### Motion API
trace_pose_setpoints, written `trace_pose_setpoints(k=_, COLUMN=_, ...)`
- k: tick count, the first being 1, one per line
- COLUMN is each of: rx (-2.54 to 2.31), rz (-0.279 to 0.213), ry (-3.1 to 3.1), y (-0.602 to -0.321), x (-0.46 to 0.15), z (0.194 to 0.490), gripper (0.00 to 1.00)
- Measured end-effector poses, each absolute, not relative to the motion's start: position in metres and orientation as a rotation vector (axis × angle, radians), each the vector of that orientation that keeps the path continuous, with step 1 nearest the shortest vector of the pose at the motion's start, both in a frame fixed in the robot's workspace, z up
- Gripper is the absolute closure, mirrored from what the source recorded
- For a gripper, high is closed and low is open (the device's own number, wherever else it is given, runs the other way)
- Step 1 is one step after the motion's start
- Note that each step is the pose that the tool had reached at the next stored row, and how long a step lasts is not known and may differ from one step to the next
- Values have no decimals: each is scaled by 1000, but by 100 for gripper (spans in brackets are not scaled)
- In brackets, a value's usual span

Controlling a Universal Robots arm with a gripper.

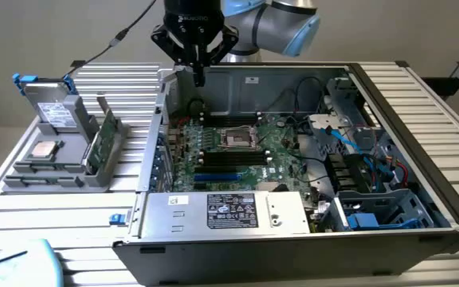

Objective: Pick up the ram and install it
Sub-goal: 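Reach for the ram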

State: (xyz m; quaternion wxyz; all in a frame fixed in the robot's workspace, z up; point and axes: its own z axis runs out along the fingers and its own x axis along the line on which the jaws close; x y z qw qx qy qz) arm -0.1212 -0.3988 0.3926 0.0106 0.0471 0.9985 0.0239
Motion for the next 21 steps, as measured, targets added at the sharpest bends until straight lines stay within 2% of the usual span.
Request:
trace_pose_setpoints(k=10, rx=149, rz=74, ry=3116, y=-398, x=-124, z=393, gripper=89)
trace_pose_setpoints(k=21, rx=151, rz=77, ry=3116, y=-381, x=-171, z=390, gripper=89)
